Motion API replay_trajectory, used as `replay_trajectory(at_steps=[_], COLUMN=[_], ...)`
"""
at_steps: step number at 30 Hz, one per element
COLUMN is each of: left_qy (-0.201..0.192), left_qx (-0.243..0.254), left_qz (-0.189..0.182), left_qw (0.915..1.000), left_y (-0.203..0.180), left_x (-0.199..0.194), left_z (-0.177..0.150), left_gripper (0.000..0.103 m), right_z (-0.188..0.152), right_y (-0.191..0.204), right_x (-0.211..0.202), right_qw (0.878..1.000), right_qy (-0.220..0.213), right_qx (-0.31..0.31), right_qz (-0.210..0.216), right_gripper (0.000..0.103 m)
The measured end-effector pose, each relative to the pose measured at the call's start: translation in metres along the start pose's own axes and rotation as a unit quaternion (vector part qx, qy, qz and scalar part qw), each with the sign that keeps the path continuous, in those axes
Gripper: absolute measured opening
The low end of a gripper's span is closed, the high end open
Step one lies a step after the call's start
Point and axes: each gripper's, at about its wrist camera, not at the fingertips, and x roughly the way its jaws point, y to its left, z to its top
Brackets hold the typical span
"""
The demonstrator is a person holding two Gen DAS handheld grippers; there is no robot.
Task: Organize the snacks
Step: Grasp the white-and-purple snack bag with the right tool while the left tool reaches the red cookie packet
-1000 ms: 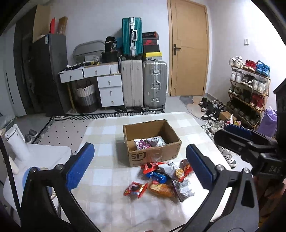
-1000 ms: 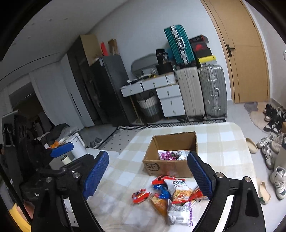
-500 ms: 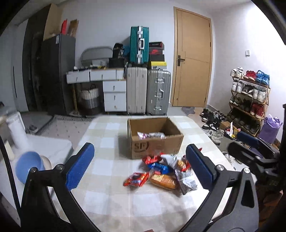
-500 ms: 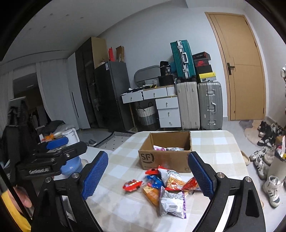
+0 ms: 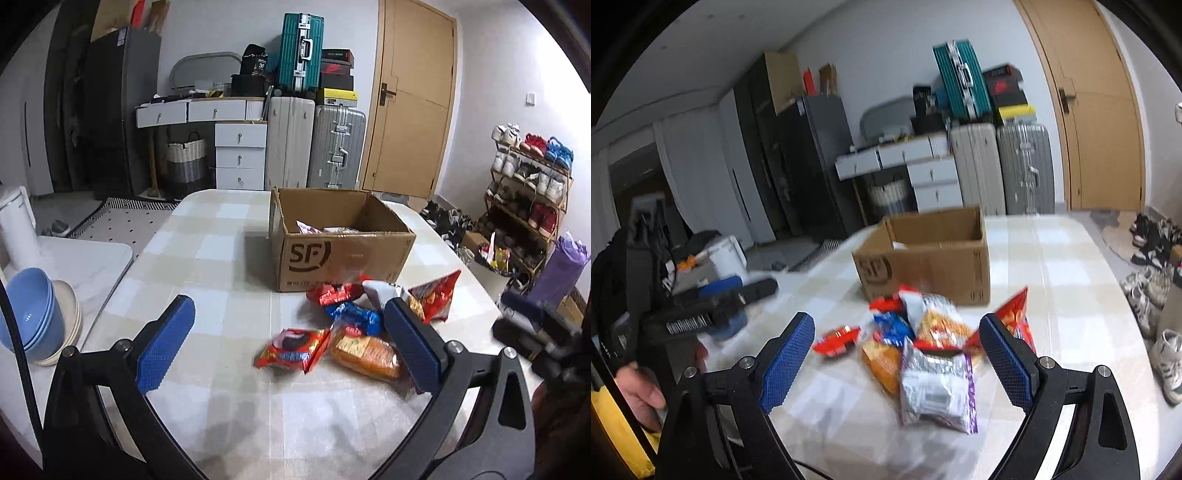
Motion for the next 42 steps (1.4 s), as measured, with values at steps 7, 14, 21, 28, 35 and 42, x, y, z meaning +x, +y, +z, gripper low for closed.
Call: replay_trajectory(at_steps=[7, 14, 21, 28, 35, 42], left_qy=[0.027, 0.041, 0.060, 0.069, 0.089, 0.111], left_qx=[-0.021, -0.034, -0.048, -0.051, -0.088, -0.123], left_qz=[-0.014, -0.006, 0.001, 0.008, 0.014, 0.013], left_qw=[0.9993, 0.9986, 0.9971, 0.9963, 0.9920, 0.9861], left_y=[0.006, 0.009, 0.015, 0.022, 0.047, 0.062], left_x=[0.027, 0.030, 0.041, 0.051, 0.065, 0.079], left_z=[0.006, 0.001, -0.002, 0.000, 0.002, -0.003], left_gripper=[0.102, 0.102, 0.102, 0.102, 0.102, 0.102], right_z=[-0.011, -0.018, -0.031, -0.039, -0.045, -0.046], right_y=[-0.016, -0.023, -0.037, -0.040, -0.046, -0.056], right_x=[0.032, 0.044, 0.077, 0.102, 0.117, 0.112], right_qw=[0.998, 0.996, 0.987, 0.983, 0.977, 0.975], right_qy=[0.057, 0.081, 0.146, 0.177, 0.205, 0.209], right_qx=[0.008, 0.024, 0.038, 0.036, 0.042, 0.068], right_qz=[-0.017, -0.026, -0.051, -0.046, -0.038, -0.028], right_gripper=[0.092, 0.092, 0.092, 0.092, 0.078, 0.069])
